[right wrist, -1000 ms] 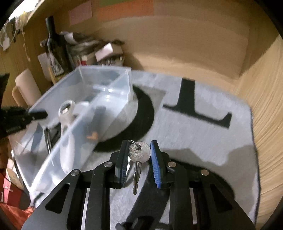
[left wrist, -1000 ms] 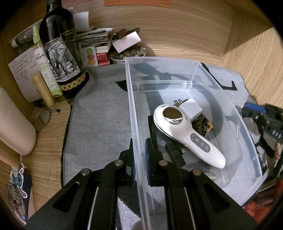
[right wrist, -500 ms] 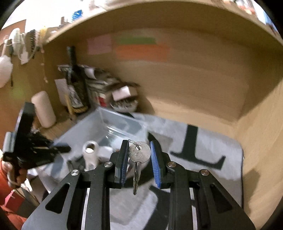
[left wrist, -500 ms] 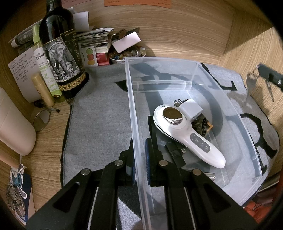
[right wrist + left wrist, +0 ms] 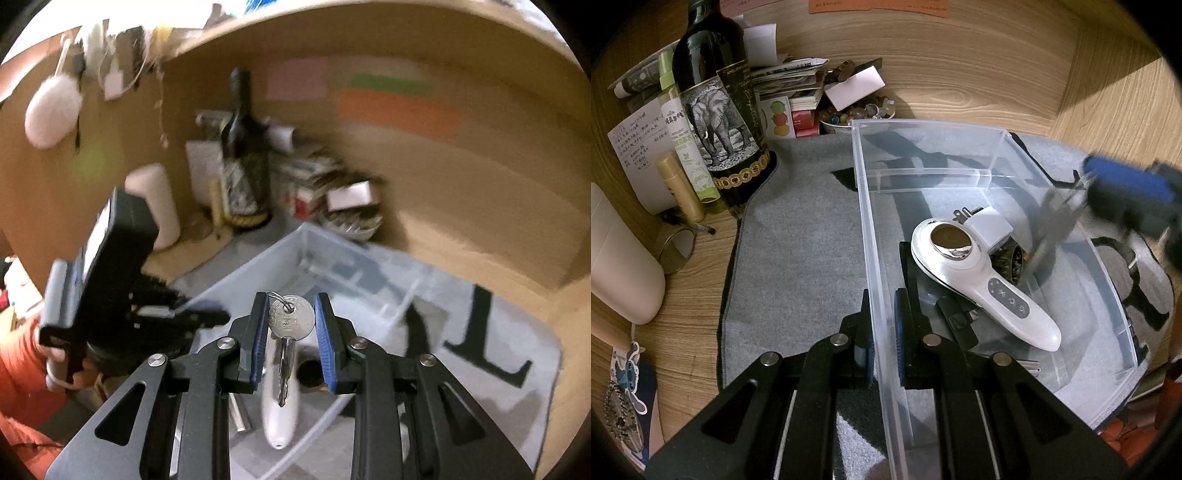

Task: Organize rigid objects
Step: 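Lower the keys into the box and open the right tool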

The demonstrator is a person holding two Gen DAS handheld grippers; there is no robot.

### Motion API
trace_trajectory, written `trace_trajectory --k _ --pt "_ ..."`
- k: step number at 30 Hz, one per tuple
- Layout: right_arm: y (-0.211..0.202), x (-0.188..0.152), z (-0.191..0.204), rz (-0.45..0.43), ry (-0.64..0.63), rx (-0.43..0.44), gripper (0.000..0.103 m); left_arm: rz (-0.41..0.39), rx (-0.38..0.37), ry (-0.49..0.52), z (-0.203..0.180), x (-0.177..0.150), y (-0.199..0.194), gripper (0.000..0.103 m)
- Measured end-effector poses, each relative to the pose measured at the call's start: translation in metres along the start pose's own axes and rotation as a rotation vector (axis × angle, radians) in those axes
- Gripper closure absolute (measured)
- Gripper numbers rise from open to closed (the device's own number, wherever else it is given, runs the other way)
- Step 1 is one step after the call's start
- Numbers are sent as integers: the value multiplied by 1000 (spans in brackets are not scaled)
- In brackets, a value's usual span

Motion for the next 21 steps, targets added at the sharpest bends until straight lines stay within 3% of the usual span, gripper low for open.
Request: trace_trajectory --k 7,21 --pt "33 -23 17 116 -18 56 80 -1 -4 2 -1 1 0 95" --pt "57 -43 26 273 -49 84 80 -4 -12 0 -1 0 0 94"
Point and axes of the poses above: each gripper's, at about its wrist camera, not at the fingertips, and y roughly the way its jaws point, z to its left, x to its top, the point moved 8 cm from there along y, roughly the way its jaws point, and after that the axes turned 1 degree about -y, right-handed, at the moved point
